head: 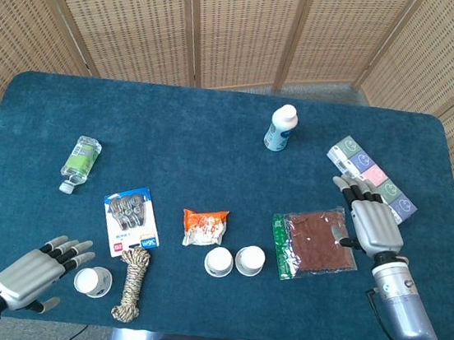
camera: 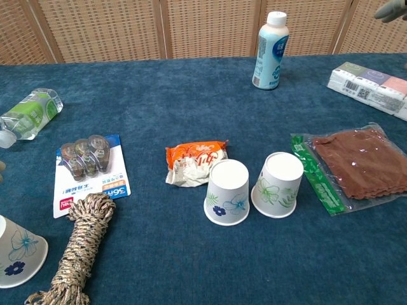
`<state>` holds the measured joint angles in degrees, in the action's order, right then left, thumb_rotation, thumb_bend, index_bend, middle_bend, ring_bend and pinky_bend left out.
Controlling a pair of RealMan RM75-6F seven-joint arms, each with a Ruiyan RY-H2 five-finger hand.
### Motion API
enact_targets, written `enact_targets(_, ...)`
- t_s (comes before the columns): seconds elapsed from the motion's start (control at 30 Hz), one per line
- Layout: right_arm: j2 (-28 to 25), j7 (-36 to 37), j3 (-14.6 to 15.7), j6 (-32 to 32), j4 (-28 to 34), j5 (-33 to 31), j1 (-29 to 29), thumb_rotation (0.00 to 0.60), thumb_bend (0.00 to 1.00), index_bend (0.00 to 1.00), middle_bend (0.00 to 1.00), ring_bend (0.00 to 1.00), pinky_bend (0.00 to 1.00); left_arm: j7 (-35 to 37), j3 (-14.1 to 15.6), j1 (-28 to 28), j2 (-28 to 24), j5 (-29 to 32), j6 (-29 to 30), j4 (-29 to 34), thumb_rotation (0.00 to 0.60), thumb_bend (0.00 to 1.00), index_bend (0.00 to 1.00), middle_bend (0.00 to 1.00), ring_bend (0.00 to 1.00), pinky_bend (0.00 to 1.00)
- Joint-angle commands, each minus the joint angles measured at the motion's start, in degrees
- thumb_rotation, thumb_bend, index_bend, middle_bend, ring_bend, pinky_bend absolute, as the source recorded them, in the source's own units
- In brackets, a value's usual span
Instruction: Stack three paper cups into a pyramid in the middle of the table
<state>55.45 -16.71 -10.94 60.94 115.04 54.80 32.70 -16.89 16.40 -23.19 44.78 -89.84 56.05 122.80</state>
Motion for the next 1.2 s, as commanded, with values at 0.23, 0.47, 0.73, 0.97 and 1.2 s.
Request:
enact_targets(0.23,0.04,0.09,0.16,0.35,0.02,-0.13,0.04,0.600,0.43,0.00,0.00,0.00,0.03,-6.74,-1.72,1.04,5.29,6.49,-2.80,-2.32,0.600,0.36,0.08,0.00,0.00,0.00)
enact_targets(0.47,-0.18,0.49,0.31,0.57,0.01,-0.16,-0.17,0.600,0.43,0.00,0.00,0.00,0.03,-8.77,-2.55,1.57,7.28,8.58,-2.63,-3.19,0.600,0.36,0.11,0.00,0.00,0.00)
enact_targets(0.73,0.34,1.19,0.42,0.29,-0.43,0.34,-0.08,0.600,0.43,0.00,0.00,0.00,0.04,-9.35,-3.32,2.57,9.55,8.45,-1.15,-4.54,0.600,0.36,0.16,0.00,0.00,0.00)
enact_targets(0.97,0.43,2.20,0.65,-0.30,-0.98,1.05,-0.17,0.600,0.43,0.00,0.00,0.00,0.04,-10.26,-3.72,3.19,11.53,9.12,-0.57,-5.54,0.600,0.36,0.16,0.00,0.00,0.00)
enact_targets(1.2,0.05,4.15,0.72,-1.00,-1.64,2.15,-0.52,0.600,0.43,0.00,0.00,0.00,0.04,-9.95,-4.25,3.67,13.49,8.22,0.33,-6.55,0.600,0.36,0.21,0.00,0.00,0.00)
